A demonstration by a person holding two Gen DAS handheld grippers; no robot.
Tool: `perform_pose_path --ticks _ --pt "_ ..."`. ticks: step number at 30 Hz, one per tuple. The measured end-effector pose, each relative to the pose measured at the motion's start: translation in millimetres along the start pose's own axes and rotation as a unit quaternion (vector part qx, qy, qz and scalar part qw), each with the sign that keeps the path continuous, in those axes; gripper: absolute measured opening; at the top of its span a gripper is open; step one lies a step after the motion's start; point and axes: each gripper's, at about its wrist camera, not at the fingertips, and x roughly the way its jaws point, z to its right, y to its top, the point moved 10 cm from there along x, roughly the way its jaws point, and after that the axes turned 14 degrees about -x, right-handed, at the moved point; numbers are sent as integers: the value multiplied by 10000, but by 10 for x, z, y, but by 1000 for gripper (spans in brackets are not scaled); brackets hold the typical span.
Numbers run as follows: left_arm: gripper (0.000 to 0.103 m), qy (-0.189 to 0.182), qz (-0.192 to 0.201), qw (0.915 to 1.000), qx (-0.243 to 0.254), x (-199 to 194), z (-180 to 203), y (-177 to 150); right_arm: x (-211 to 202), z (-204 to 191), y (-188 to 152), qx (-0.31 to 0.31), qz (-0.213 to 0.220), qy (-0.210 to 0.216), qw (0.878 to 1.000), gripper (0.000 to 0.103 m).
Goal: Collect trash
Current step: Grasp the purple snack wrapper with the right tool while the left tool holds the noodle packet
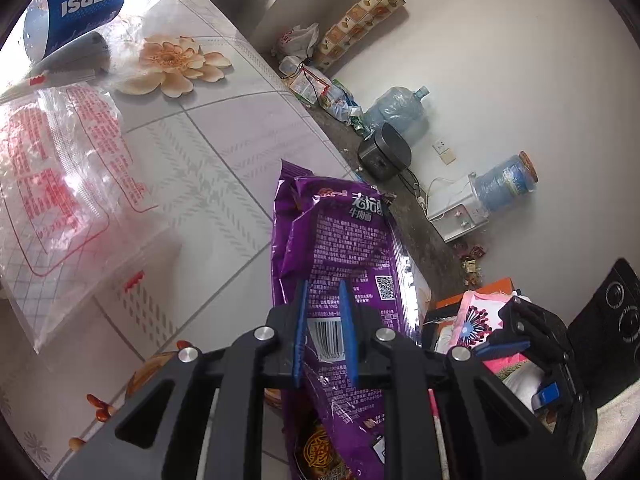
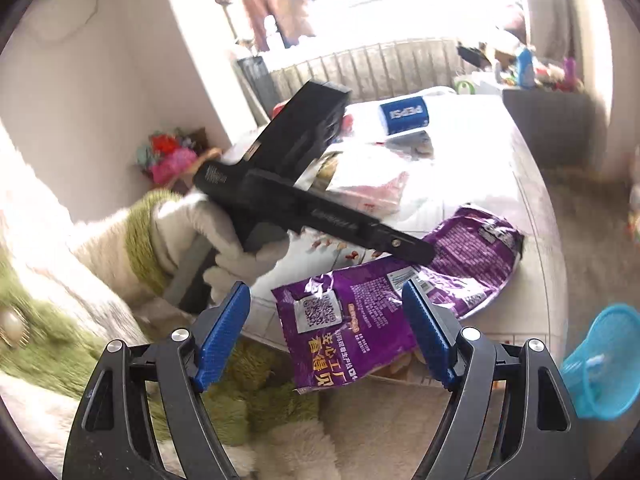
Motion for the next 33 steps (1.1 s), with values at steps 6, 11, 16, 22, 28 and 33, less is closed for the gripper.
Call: perform_pose_path --ticks 6,11,16,22,28,33 --pt "15 -81 -3 9999 -87 -26 -63 -30 75 788 -252 2622 149 123 9648 60" --pt "15 -69 -10 9999 -90 -45 -62 -38 340 959 -402 3587 -21 233 9332 35" --pt "15 -58 30 9999 -80 -56 -84 -44 575 802 -384 4014 -117 687 9132 26" --pt "15 -150 44 9998 -118 -72 -102 -47 610 628 -438 4155 -259 977 9040 26" --pt "15 -145 81 9998 -69 -85 -87 -72 720 630 -349 4125 -221 917 9060 24" --pt "15 -310 119 9991 -263 -118 -130 -85 793 664 -353 4046 -238 722 9113 7"
